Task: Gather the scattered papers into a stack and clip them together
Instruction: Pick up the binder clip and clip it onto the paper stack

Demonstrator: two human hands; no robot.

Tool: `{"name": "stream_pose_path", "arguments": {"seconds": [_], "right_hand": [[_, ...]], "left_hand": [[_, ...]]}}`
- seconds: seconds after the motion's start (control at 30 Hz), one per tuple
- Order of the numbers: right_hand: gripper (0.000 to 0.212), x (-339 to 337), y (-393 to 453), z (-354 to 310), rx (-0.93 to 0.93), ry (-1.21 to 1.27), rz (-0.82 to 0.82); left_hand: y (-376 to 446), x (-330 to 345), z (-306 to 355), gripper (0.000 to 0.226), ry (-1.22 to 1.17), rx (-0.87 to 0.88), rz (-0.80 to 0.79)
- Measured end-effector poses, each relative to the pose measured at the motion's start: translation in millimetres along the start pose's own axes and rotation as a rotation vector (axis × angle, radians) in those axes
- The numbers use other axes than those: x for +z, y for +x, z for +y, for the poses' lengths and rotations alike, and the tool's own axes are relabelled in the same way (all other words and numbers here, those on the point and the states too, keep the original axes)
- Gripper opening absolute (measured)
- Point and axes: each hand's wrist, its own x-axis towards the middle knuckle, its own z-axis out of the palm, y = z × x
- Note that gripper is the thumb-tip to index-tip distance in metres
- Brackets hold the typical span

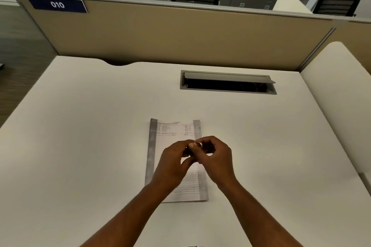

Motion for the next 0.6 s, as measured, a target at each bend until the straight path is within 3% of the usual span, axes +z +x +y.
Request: {"name": "stream_pose_path", "arguments": {"seconds": [0.1, 0.23, 0.33, 0.43, 0.53, 0.6], "right_hand": [[0.019, -10, 3, -5, 0.192, 0.235, -0.035], [0.028, -18, -2, -8, 0.513, 0.536, -0.204], [0.026, -17, -8, -4, 0.650, 0.707, -0.284], [0.031, -18, -10, 2, 0.649, 0.678, -0.290], [0.045, -24, -8, 3, 0.494, 0.530, -0.207], [0.042, -29, -5, 1, 0.404, 0.427, -0.126]], "left_hand": [[1, 3, 4, 0.043, -0.024, 0.021, 0.021], [-2, 7, 8, 0.045, -0.065, 0.041, 0.046], [-8, 10, 8, 0.047, -0.079, 0.048, 0.052], [-13, 15, 6, 0.047, -0.078, 0.027, 0.052], [-13, 20, 3, 0.047, -0.081, 0.007, 0.062], [-11, 20, 1, 0.053, -0.084, -0.022, 0.089]]}}
